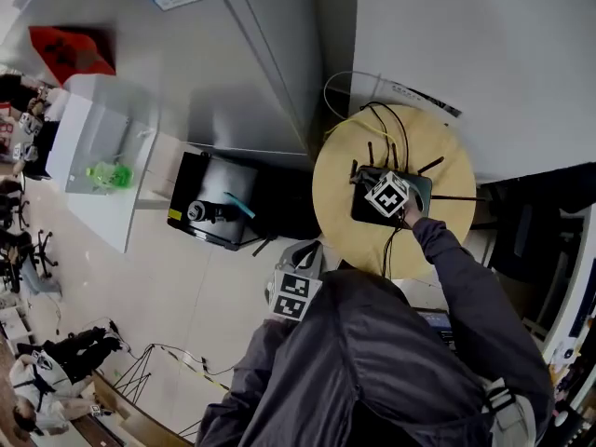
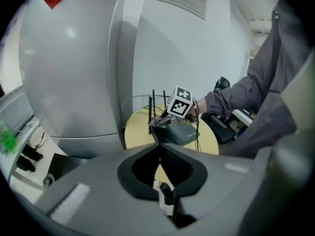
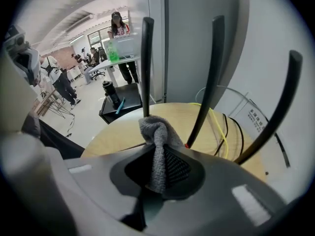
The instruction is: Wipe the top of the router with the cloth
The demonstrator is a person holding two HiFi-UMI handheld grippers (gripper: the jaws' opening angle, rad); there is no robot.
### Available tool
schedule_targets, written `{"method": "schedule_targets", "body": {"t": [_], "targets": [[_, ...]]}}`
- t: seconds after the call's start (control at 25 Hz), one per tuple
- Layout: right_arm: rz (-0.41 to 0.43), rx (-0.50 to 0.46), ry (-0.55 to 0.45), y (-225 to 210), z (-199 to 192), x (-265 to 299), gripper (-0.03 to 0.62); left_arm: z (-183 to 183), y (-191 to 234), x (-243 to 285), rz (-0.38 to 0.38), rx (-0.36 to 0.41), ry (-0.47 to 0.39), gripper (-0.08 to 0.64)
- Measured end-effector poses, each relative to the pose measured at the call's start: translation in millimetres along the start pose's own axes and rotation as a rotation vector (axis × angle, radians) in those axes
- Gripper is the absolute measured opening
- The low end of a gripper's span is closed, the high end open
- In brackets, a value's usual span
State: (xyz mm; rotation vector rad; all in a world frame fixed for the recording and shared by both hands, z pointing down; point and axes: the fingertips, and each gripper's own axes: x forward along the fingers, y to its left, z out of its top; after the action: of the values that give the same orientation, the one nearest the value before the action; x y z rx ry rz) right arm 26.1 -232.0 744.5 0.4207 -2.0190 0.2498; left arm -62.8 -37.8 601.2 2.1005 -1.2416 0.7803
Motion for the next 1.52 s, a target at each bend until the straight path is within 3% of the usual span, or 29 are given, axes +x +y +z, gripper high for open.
{"method": "schedule_targets", "body": {"t": [0.2, 0.36, 0.68, 0.8, 1.16, 1.52], "targets": [[0.007, -0.04, 0.02, -7, 3, 16, 0.037, -4, 5, -11, 0.078, -0.056, -0.024, 0.0], [-0.001, -0.032, 0.033, -2, -7, 24, 0.037, -18, 5, -10, 0.093, -0.092, -0.043, 0.0], [0.008, 0.027, 0.048, 5, -23, 28, 0.035, -15, 1, -7, 0.064, -0.063, -0.052, 0.0], [0.057, 0.057, 0.051, 32, -32, 23, 0.035, -17, 1, -9, 0.048, -0.051, -0.056, 0.0], [0.067, 0.012, 0.049, 101, -46, 12, 0.037, -19, 0, -11, -0.016, 0.003, -0.056, 0.0], [0.058, 0.046, 0.042, 105, -51, 10, 0.035, -18, -2, -9, -0.05, 0.025, -0.05, 0.0]]}}
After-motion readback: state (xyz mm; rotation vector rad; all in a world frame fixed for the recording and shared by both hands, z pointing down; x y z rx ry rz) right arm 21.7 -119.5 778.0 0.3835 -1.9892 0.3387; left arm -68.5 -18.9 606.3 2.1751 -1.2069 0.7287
